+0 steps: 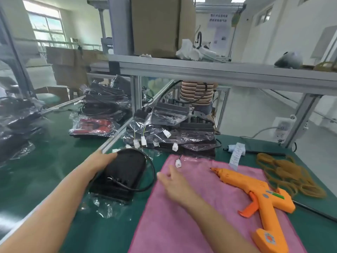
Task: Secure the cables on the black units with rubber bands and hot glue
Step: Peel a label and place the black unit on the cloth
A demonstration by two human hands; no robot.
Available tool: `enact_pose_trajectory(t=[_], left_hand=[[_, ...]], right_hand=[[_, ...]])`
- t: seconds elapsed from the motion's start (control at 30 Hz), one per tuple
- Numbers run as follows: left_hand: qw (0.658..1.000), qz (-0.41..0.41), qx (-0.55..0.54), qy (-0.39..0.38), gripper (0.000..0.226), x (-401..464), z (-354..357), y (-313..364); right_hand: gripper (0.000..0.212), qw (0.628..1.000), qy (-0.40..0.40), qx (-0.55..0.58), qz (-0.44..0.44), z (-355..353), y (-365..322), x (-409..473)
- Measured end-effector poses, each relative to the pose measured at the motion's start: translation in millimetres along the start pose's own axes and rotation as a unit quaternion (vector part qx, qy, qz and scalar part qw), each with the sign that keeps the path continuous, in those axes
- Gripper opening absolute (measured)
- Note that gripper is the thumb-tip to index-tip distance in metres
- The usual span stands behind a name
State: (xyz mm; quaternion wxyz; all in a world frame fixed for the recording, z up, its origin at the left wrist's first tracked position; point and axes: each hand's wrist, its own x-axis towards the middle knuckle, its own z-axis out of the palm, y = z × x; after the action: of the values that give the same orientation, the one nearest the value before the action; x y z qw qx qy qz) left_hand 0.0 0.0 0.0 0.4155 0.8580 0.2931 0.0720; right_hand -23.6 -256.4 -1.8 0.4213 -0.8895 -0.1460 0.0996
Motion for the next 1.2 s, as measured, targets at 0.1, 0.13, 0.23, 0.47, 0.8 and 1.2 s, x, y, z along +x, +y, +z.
enact_pose_trajectory(t=[0.1, 0.13, 0.23, 0.47, 0.8, 1.2], left_hand=[[0.993, -0.059, -0.025, -0.097, 0.049, 2.5, -2.3, -10.5], [0.991, -0.068, -0.029, -0.111, 0.047, 4.6, -2.8, -12.3], [0.984, -0.087, -0.057, -0.144, 0.04, 2.7, -3.9, -6.9], [0.954, -0.069, -0.182, -0.229, 0.026, -24.0, -3.8, 28.4], [0.882, -0.044, -0.309, -0.353, 0.065, -110.6, 61.6, 79.9], [0.914, 0.184, 0.264, -0.248, 0.047, -113.4, 119.8, 95.4]], right_hand=[[0.062, 0.989, -0.071, 0.097, 0.088, 21.8, -14.1, 21.5], [0.069, 0.985, -0.075, 0.119, 0.102, 27.4, -21.7, 25.2], [0.073, 0.98, -0.051, 0.143, 0.128, 45.0, -25.4, 39.3], [0.04, 0.95, 0.008, 0.28, 0.137, 41.6, -17.6, 26.7], [0.021, 0.984, 0.062, 0.149, 0.078, -84.0, 17.1, -38.8], [0.044, 0.96, 0.149, -0.137, 0.195, -174.0, 120.2, 18.5]])
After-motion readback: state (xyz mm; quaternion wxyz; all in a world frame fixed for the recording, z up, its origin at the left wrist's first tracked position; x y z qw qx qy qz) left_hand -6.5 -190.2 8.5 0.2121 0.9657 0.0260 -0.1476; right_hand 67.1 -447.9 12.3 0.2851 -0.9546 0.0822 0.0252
